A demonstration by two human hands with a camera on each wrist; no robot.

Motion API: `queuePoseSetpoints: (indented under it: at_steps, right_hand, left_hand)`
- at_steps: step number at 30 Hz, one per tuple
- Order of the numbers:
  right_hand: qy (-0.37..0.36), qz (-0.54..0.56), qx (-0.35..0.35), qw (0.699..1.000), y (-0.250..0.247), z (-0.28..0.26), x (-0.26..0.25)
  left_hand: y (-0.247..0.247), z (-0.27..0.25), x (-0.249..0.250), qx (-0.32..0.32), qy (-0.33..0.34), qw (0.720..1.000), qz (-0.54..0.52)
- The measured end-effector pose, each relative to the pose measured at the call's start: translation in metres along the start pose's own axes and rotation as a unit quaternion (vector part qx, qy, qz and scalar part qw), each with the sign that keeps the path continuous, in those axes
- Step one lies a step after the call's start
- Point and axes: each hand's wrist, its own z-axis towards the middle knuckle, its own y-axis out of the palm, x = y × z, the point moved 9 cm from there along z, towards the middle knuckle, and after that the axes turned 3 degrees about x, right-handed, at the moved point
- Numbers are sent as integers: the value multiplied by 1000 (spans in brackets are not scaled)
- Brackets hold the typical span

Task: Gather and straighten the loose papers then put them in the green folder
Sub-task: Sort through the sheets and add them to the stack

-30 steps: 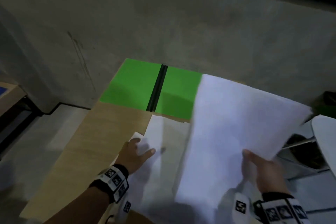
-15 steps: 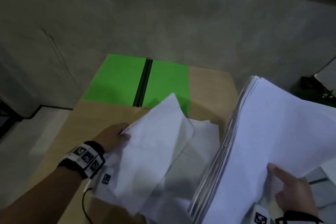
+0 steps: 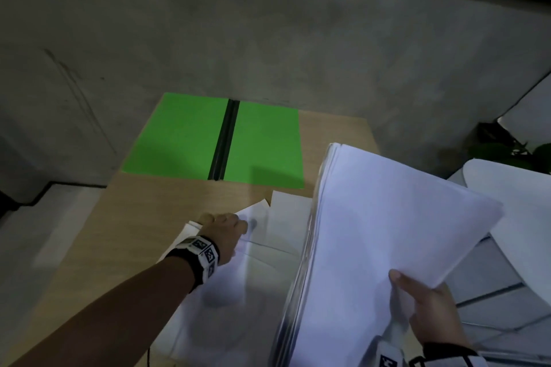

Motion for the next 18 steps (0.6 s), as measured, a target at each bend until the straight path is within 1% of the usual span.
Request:
queuePoseSetpoints:
  at_steps: [1,3,5,6,7,8,9,10,12,13,14,15,16,17,18]
  right_hand:
    - [0,2,0,1000,1,-1,2]
    - [12,-8,11,1000,3,-2,8]
    - [18,-4,9,1000,4,0,13]
    - [28,-15,18,999,3,1,15]
    - [32,-23,21,999,2,3,18]
    - [45,-30,24,998,1,2,20]
    - [47,-31,25,998,-1,3,23]
    - [48,-40,27,998,-1,3,21]
    - [44,-40,22,998,0,4,16]
    - [42,-43,20,998,1,5,16]
    - [43,-48,19,998,3,4,14]
    - [41,-51,13,998,6,5,13]
    - [44,-54,2,998,11,5,11]
    - [40,-54,-10,998,17,4,8]
    - [39,-60,-17,997,23,3,4]
  left_hand:
    - [-3,-1,-3,2,-6,1000,-18]
    - [-1,-4,-5,-34,-9,999,-28]
    - [6,-10,-3,-71,21,997,-16]
    - [10,-12,0,-78,48,996,-9]
    - [15,-18,0,-93,58,994,-11]
    - [19,-23,-2,-98,63,993,-35]
    - [17,-29,-6,-94,54,991,-76]
    - [13,-35,-14,-74,44,988,-129]
    - [-6,-53,-36,-29,10,971,-237]
    - [-15,-63,-53,-1,-25,955,-297]
    - [-25,-72,-71,44,-59,926,-370]
    - [-37,-85,-89,97,-88,884,-449]
    - [-53,-100,-102,158,-104,828,-528]
    - [-66,-119,-114,217,-122,778,-576]
    - [-75,-133,-123,263,-133,741,-603]
